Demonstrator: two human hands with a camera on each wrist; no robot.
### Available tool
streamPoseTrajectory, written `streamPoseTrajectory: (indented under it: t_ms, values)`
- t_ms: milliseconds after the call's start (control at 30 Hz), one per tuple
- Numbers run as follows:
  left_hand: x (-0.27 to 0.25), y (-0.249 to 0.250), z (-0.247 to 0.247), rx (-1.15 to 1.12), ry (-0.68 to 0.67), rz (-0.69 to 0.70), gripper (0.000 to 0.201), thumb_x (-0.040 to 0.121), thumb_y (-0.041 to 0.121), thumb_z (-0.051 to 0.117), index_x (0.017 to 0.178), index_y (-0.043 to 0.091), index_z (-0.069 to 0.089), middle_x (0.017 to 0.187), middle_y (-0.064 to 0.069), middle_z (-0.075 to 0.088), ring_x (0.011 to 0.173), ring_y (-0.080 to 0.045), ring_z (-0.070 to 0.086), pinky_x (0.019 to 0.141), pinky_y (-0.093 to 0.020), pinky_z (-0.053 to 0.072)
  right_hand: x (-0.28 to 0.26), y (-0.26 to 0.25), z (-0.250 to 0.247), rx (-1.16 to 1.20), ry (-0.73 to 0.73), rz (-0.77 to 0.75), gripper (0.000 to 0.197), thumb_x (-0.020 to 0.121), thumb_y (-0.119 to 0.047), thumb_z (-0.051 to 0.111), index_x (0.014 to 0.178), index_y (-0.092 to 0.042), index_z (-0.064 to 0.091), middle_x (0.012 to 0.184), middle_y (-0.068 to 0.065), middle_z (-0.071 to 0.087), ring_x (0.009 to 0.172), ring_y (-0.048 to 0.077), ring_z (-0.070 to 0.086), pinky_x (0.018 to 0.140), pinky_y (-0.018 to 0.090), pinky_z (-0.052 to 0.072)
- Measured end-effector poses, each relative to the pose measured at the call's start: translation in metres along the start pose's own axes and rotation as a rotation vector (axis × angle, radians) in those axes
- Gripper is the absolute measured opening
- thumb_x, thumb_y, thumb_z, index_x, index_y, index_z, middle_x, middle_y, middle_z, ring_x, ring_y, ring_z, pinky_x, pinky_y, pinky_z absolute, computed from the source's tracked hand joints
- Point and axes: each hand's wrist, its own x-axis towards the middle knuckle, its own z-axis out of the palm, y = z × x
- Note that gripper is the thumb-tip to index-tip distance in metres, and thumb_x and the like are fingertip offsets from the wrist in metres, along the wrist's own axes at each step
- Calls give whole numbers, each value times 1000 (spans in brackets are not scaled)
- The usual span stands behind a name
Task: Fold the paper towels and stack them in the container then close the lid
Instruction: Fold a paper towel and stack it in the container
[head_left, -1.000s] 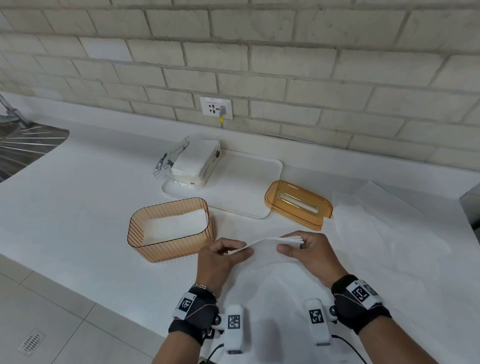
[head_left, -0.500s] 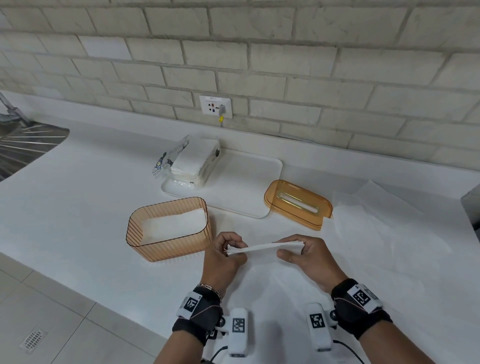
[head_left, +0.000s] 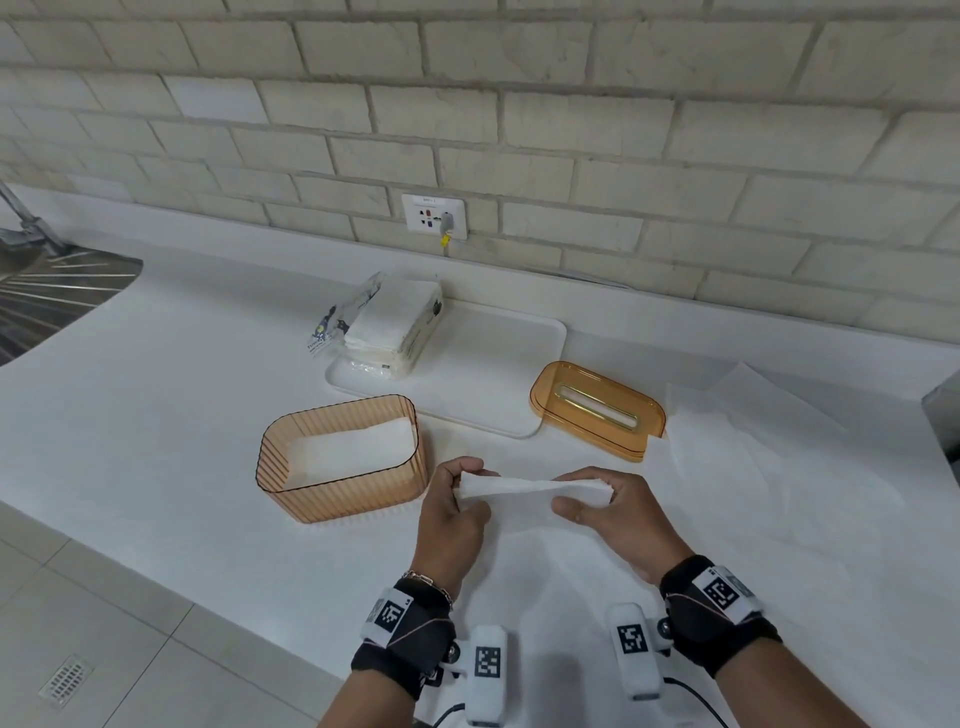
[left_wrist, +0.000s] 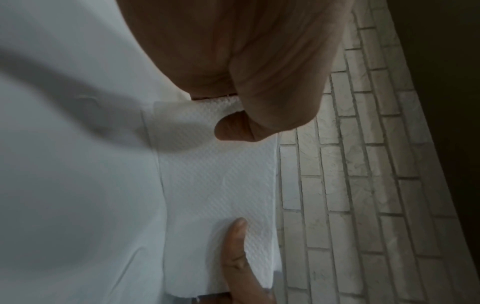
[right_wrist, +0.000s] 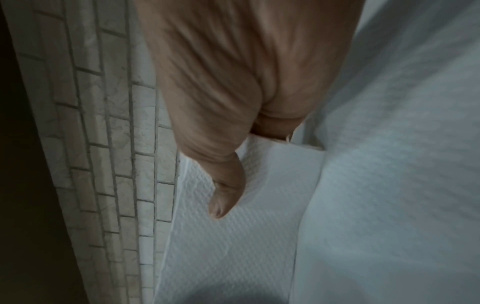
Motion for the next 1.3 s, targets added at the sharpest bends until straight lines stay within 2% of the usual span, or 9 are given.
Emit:
streamPoseTrajectory:
  t_ms: [100,233,367,533,600,733,800,1000,1300]
  values:
    - [-1,-7,-8,36,-41,-31,52,86,-9,71,126,23,63,101,5,73,83,1,68,76,-21,58,-1,3,0,105,29,43,24,88,-9,82,111,-12,78,108,3,82,107,21,76,95,33,59]
    - [-3,-3,-14,9,-152,-109,47,80,18,91,122,18,69,114,-4,80,104,-25,77,94,-49,61,3,1,-2,286,46,147,29,90,-6,78,118,-3,74,115,13,79,112,29,75,103,47,56]
    - [-7,11,-6,-310,-137,-162,59,71,5,93,125,5,68,106,-15,79,86,-26,76,75,-37,62,11,-3,0,549,40,249,46,86,-15,76,129,-1,69,128,17,74,121,32,71,111,51,49]
    - [-14,28,25,-534,-235,-194,43,90,3,75,131,2,63,127,-20,73,115,-35,72,89,-44,61,8,-8,15,600,-77,316,42,93,-16,71,132,0,67,131,20,71,123,36,69,111,55,48]
    - [-11,28,35,-496,-154,-208,36,95,5,71,130,4,64,124,-17,75,116,-35,72,97,-51,59,4,-8,18,510,-32,290,45,90,-15,77,133,-5,67,127,15,74,118,32,72,108,56,52]
    - [-4,29,38,-432,-56,-281,21,101,9,65,121,6,67,111,-13,80,104,-32,76,93,-48,60,-7,-26,16,-136,279,119,86,71,-37,96,142,-29,50,132,-13,61,113,9,64,93,29,52]
    - [-3,29,36,-406,-56,-296,20,102,10,64,121,6,67,110,-14,80,103,-32,76,92,-47,60,-13,-39,15,-342,354,-82,79,71,-46,94,137,-36,52,131,-23,55,112,2,58,93,24,49]
    - [-10,31,38,-223,-157,-201,21,102,3,57,114,8,74,100,-17,79,91,-33,75,70,-38,58,-14,-65,38,-543,43,-387,40,83,-46,85,119,-42,67,121,-26,59,113,1,58,85,17,52]
    - [-17,40,23,-152,-420,-215,24,76,2,67,95,12,79,97,-18,73,95,-35,70,85,-48,56,9,-93,20,-894,-148,-670,50,71,-26,93,117,-37,76,113,-22,66,106,6,48,94,11,36]
